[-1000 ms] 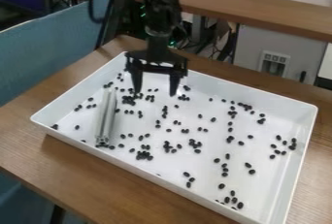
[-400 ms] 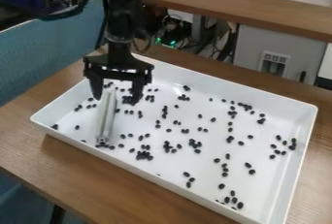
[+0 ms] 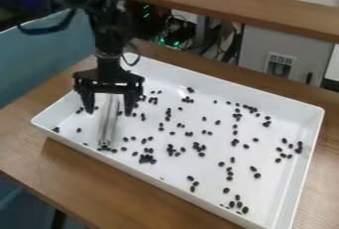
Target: Sweep into pile
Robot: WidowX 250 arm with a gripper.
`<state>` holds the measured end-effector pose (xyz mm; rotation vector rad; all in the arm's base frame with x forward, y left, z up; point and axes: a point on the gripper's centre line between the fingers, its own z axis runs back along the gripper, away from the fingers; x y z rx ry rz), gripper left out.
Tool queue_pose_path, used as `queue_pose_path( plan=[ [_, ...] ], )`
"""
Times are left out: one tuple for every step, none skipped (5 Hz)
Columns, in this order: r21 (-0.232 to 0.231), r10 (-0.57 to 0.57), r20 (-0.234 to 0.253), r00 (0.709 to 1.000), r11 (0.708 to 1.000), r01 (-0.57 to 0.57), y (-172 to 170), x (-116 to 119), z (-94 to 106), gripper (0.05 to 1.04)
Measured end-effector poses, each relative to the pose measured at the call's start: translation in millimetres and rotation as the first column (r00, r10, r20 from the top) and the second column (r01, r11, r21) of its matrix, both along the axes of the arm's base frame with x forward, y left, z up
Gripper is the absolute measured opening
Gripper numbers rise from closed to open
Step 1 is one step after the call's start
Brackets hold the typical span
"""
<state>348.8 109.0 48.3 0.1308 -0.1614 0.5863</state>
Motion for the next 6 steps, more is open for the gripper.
queue_pose_path(
  plan=[
    [-0.021,0.003,0.017,1.0,1.0,-0.002,-0.1,2.5,-2.8,1.0],
    [-0.075,0.014,0.007,1.0,0.997,-0.013,5.4,0.5,-19.6,1.0],
    [-0.125,-0.015,0.021,1.0,0.992,0.018,4.8,1.7,-23.3,0.95],
    [-0.128,-0.047,0.022,0.999,0.991,0.049,3.9,2.8,-27.0,0.663],
    [-0.123,-0.051,0.029,0.998,0.991,0.054,5.0,3.8,-27.4,0.403],
    [-0.104,-0.042,0.007,0.999,0.994,0.043,1.9,3.2,-26.7,0.381]
  ],
)
